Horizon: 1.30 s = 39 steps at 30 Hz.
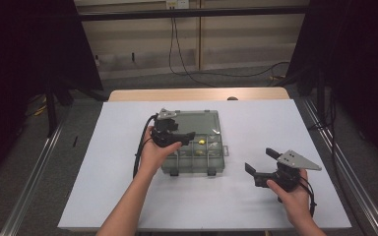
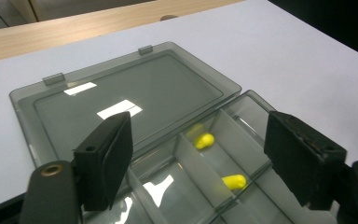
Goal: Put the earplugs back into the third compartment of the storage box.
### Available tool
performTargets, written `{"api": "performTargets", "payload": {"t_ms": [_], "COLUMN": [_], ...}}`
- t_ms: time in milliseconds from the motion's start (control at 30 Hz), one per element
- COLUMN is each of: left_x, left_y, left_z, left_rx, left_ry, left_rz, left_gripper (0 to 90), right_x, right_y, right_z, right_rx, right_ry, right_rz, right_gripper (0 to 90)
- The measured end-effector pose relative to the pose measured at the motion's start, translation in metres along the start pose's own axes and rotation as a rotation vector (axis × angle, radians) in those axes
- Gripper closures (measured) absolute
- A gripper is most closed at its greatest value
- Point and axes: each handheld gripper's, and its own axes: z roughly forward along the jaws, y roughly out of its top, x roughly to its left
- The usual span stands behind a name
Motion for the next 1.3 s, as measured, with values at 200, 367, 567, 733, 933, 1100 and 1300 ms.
{"api": "performTargets", "payload": {"t_ms": [200, 367, 567, 733, 933, 1100, 1300], "left_x": [0.006, 0.013, 0.021, 0.027, 0.034, 0.038, 0.044], "left_y": [-0.002, -0.005, -0.008, -0.010, -0.011, -0.012, -0.014], "left_z": [-0.005, -0.012, -0.018, -0.020, -0.022, -0.023, -0.026], "left_rx": [-0.009, -0.015, -0.028, -0.029, -0.035, -0.037, -0.042], "left_ry": [0.019, 0.028, 0.047, 0.055, 0.065, 0.078, 0.095], "left_rz": [0.010, -0.008, -0.015, -0.030, -0.024, -0.030, -0.037], "left_gripper": [17.0, 13.2, 11.1, 9.6, 9.2, 8.9, 8.6], "right_x": [0.000, 0.002, 0.003, 0.004, 0.006, 0.007, 0.007], "right_y": [0.004, 0.006, 0.009, 0.013, 0.017, 0.023, 0.029], "right_z": [0.016, 0.025, 0.033, 0.040, 0.052, 0.061, 0.072], "right_rx": [0.013, 0.021, 0.038, 0.041, 0.054, 0.054, 0.063], "right_ry": [-0.016, -0.023, -0.031, -0.037, -0.041, -0.036, -0.048], "right_rz": [0.006, 0.007, 0.010, 0.009, 0.000, 0.006, 0.004], "right_gripper": [4.2, 4.8, 4.5, 4.5, 4.4, 4.9, 4.4]}}
